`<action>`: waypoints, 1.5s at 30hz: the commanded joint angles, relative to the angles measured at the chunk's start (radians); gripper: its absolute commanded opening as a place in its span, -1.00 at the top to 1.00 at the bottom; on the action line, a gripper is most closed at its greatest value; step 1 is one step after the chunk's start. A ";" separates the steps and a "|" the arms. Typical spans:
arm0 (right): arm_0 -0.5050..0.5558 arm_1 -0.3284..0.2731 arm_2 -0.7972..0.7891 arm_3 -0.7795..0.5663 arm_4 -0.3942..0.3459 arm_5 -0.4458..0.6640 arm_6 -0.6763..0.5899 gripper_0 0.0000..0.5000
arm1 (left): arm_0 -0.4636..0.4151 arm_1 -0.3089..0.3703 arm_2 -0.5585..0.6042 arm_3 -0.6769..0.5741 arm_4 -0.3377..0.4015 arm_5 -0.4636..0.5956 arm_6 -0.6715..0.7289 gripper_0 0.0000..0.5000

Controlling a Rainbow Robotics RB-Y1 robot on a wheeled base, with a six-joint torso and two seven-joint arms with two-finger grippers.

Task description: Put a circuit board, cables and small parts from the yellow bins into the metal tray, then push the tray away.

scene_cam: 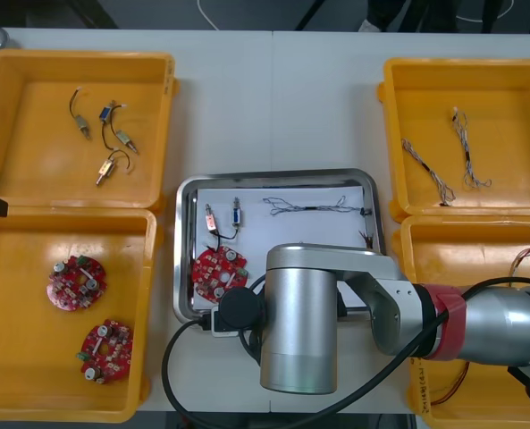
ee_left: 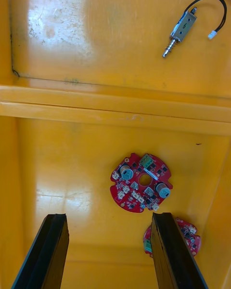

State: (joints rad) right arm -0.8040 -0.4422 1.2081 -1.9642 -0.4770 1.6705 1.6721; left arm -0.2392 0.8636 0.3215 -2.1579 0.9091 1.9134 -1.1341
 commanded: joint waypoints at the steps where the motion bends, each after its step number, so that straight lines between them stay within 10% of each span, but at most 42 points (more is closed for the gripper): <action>1: -0.064 0.011 0.014 -0.012 0.003 -0.012 0.012 1.00 | 0.012 -0.009 0.030 -0.002 -0.010 0.006 -0.061 -1.00; 45: -0.314 0.046 -0.005 0.238 -0.101 -0.044 -0.017 1.00 | 0.012 -0.009 0.030 -0.002 -0.010 0.006 -0.061 -1.00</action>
State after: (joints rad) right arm -1.0687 -0.4218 1.2106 -1.7302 -0.5715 1.6401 1.6717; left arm -0.2392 0.8636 0.3215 -2.1576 0.9091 1.9134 -1.1341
